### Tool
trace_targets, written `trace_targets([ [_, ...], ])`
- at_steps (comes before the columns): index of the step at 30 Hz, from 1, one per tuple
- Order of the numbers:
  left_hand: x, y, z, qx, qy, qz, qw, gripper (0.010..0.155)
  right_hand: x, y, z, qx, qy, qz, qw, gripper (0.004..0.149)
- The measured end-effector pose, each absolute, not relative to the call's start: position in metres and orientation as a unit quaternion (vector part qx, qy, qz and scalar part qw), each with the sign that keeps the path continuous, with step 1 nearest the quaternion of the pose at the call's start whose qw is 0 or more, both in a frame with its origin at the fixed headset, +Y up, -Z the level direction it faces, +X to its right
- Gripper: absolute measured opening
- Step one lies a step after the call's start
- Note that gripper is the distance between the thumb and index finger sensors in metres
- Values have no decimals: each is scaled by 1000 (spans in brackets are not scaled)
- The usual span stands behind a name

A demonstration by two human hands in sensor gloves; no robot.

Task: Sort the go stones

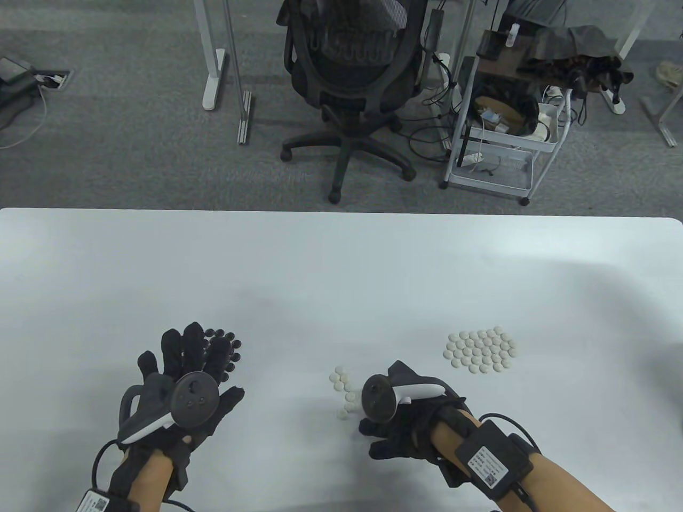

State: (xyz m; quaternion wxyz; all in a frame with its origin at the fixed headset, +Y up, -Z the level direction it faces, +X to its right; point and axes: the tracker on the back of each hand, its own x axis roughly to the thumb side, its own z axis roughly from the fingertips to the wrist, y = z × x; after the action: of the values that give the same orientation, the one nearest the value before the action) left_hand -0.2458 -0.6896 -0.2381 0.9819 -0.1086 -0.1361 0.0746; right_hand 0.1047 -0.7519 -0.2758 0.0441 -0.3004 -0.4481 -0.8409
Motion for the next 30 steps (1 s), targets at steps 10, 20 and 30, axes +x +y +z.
trace_targets([
  [10, -245, -690, -240, -110, -137, 72, 982, 76, 247, -747, -299, -102, -464, -880, 1, 56],
  [20, -244, -691, -239, -111, -138, 71, 982, 76, 301, -750, -324, -2, -438, -898, -46, 58],
  [30, -245, -690, -239, -112, -134, 73, 982, 76, 300, -741, -342, 4, -417, -905, -87, 60],
])
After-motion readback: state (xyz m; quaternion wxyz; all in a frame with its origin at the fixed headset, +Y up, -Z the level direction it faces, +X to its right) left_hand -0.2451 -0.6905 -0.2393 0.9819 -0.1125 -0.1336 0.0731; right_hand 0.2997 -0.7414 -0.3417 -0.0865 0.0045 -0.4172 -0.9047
